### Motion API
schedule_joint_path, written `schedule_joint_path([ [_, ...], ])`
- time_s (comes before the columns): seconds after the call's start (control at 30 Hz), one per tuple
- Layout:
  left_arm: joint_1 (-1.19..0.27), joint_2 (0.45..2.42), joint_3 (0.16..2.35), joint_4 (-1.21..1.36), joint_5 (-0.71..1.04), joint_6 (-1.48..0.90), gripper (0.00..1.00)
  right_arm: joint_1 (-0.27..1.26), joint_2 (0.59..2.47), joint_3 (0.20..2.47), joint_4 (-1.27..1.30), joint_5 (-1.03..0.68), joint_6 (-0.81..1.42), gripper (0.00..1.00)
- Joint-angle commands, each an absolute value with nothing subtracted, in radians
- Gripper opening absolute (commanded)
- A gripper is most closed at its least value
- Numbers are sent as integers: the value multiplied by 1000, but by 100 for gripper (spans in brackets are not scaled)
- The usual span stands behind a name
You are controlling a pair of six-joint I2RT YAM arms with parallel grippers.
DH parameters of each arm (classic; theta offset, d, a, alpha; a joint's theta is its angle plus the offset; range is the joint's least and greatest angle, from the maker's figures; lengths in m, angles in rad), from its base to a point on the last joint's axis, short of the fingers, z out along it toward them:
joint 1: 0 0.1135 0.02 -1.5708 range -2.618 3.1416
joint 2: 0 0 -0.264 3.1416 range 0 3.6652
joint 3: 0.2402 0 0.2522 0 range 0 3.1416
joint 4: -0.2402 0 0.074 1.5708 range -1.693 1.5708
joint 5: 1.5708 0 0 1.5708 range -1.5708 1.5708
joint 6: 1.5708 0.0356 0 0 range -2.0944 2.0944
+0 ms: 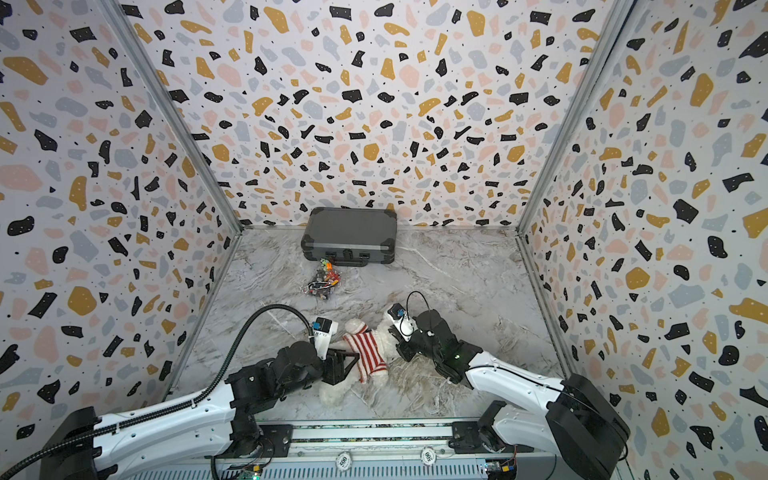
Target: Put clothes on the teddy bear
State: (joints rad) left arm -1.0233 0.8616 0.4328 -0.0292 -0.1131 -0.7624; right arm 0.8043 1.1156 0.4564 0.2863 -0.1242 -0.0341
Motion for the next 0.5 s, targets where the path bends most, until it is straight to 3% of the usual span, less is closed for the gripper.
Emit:
schedule_joint_path([
  [0.0,-1022,882,516,-122,-213,-744,48,820,1049,439,353,-98,-81,5],
  [0.13,-1010,926,587,-139,-266,-712,44,821,1022,430,351,-91,-116,3],
  [0.47,-976,1109,607,-100,-185,-672,37,825,1000,406,370,-54,-161,0],
])
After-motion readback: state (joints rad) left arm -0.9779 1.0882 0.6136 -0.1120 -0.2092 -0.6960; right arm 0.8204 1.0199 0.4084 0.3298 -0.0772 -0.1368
